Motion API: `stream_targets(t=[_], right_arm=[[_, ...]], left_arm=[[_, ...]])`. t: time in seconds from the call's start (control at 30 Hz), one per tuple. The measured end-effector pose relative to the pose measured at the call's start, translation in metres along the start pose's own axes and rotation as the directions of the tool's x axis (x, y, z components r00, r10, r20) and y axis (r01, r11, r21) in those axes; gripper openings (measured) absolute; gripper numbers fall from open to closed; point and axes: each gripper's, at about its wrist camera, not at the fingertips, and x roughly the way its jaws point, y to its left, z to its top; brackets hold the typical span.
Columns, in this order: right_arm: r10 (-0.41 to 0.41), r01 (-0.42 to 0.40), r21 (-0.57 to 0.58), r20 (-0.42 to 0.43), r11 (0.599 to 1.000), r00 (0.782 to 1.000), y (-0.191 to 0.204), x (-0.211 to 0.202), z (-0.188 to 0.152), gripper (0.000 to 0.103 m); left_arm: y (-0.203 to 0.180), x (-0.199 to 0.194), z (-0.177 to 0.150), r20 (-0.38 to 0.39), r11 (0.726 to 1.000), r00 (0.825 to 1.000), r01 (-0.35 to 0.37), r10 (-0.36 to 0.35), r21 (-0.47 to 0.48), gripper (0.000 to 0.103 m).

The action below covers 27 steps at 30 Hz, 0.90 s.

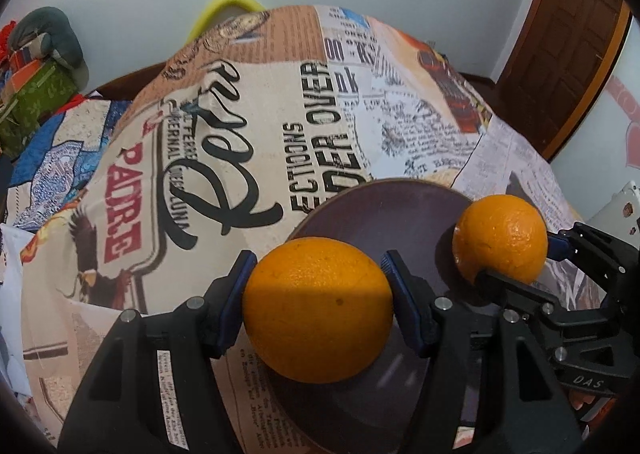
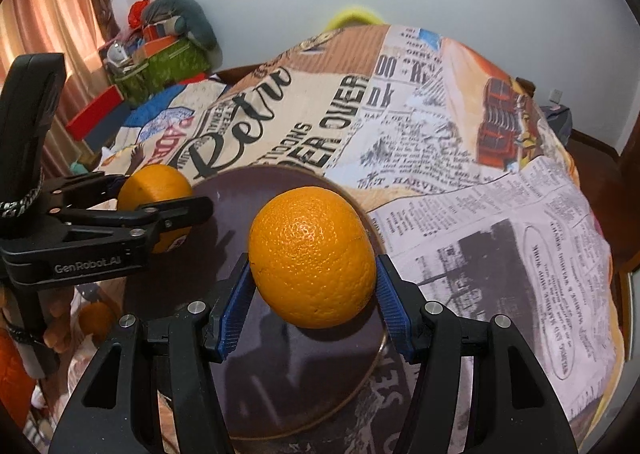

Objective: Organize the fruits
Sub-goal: 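Carry both oranges onto the grey plate and open both tools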

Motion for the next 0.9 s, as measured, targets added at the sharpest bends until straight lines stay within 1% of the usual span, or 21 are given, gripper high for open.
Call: stream_targets(t=[0.1,0.17,0.23,0.3,0.43,0.63,0.73,0.83,0.9], right_arm=[[0.001,-0.001,-0.004,-0.001,1.0,1.0,-0.001,0.001,0.001,0.056],[0.005,-0.005,-0.004,-0.008,1.0,1.0,-0.001,0.002,0.002,0.056],[0.007,-0.007,-0.008,-0.011,1.0,1.0,-0.002,0.003,0.003,0.057],[0.009,-0.009,-0.009,-0.016,1.0,1.0,-0.001,0.003,0.003,0.058],[0.004,-0.004,-0.01,-0.032,1.0,0.999,0.0,0.001,0.001,0.058],[-0.003,0.003,0.001,-0.055,1.0,0.998,0.001,-0.006,-0.005,0.058],[0.0,0.001,0.007,-0.046,1.0,0.999,0.002,-0.014,-0.008,0.059],[-0.01,0.01,-0.001,-0.019,1.0,1.0,0.007,-0.028,-0.01,0.064],[-0.013,0.013,-0.003,-0.008,1.0,1.0,0.01,-0.036,-0.01,0.064]], left_arm=[[0.001,0.005,0.0,-0.013,1.0,1.0,0.011,-0.011,-0.002,0.064],[0.0,0.001,0.001,0.014,1.0,1.0,0.02,-0.02,0.006,0.064],[-0.002,-0.006,0.004,0.041,1.0,0.999,0.009,-0.01,0.019,0.064],[-0.003,-0.01,0.006,0.05,1.0,0.999,0.011,-0.012,0.021,0.064],[0.001,-0.018,0.007,0.057,1.0,0.998,0.006,-0.006,0.002,0.064],[0.007,-0.041,0.001,0.088,0.999,0.996,0.007,-0.004,-0.034,0.064],[0.006,-0.055,-0.004,0.1,0.999,0.995,-0.004,0.007,-0.032,0.064],[0.006,-0.068,-0.009,0.11,0.999,0.994,-0.009,0.012,-0.032,0.064],[0.005,-0.077,-0.014,0.115,0.999,0.993,-0.009,0.013,-0.033,0.064]])
